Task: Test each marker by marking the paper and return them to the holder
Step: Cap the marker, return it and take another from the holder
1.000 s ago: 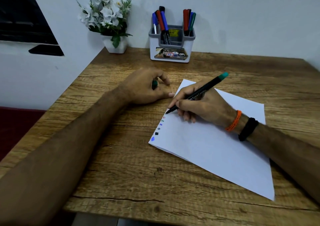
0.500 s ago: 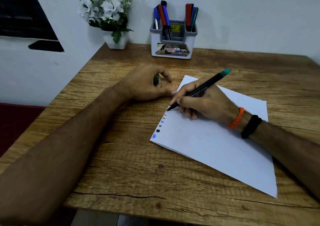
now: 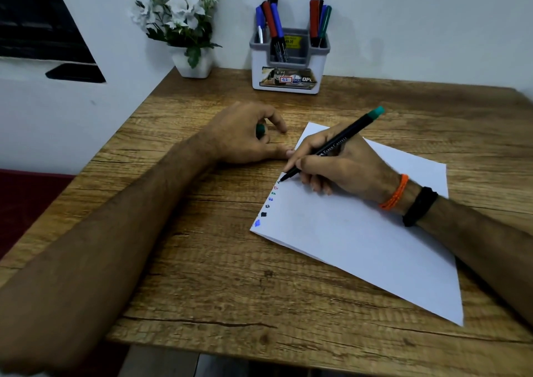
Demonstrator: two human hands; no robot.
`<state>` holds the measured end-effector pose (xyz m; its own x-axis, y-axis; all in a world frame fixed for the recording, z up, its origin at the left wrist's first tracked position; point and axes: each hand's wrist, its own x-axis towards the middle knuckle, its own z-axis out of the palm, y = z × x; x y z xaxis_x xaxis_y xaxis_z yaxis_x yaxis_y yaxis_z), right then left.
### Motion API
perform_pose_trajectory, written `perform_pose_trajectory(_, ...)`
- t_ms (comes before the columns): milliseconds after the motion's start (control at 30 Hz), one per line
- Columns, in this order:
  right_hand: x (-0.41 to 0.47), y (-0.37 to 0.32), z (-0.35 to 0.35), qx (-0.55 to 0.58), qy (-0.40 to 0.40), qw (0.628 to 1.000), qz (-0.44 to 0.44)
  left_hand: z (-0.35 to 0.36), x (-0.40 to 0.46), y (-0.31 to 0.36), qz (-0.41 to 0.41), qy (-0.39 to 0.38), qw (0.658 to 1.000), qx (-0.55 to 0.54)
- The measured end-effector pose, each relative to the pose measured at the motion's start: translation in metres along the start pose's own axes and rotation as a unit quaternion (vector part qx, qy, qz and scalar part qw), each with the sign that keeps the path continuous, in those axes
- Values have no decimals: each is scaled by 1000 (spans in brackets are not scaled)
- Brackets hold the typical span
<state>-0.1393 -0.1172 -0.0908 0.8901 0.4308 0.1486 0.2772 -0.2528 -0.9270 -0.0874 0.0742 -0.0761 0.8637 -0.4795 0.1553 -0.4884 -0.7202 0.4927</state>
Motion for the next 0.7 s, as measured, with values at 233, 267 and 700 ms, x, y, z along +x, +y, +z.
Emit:
perform_pose_trajectory(233,0,0,0,-9,5,1000,-11,-1,0,2,-7,-6,1000,6)
perform_pose_trajectory(267,0,1,0,-11,4,1000,-12,-1,-1,2,-6,-6,1000,4)
perform_pose_trajectory(700,0,-1,0,-9,3,1000,-16,0,1,0,1,-2,1000,16)
